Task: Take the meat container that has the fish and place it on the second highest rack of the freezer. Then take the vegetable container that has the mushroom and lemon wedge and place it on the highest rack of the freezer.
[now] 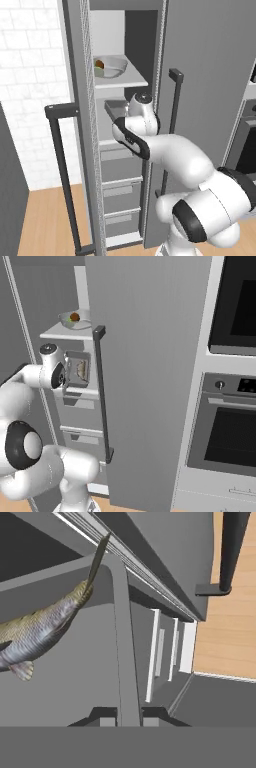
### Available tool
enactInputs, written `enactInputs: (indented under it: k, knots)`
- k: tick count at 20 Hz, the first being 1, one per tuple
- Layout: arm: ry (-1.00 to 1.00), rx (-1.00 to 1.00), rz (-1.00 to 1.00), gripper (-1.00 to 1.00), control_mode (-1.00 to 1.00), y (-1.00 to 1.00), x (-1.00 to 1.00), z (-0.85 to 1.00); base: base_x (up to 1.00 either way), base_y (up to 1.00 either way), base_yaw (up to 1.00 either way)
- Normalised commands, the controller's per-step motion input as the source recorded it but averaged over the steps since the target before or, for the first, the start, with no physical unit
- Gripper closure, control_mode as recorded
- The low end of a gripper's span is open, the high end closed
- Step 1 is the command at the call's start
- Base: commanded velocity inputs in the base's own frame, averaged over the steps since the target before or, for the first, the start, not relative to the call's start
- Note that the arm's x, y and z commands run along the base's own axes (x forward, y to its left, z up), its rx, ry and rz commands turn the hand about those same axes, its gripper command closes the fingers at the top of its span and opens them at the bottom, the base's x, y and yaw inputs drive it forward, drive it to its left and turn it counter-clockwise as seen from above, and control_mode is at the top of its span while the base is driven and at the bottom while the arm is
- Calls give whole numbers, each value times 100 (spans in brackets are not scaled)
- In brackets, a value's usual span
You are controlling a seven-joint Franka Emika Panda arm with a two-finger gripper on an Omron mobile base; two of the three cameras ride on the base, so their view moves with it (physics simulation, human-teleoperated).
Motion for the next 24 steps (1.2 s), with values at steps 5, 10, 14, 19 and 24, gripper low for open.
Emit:
enactInputs:
  k: [5, 10, 14, 19, 24]
  knots:
    - [0, 0, 0, 100, -100, 29, 58, -16, 0, 0, 0]
    - [0, 0, 0, 100, -100, 24, 54, -14, 0, 0, 0]
    - [0, 0, 0, 100, -100, 20, 39, -21, 0, 0, 0]
    - [0, 0, 0, 100, -100, 15, 32, -24, 0, 0, 0]
    - [0, 0, 0, 100, -100, 1, 29, -16, 0, 0, 0]
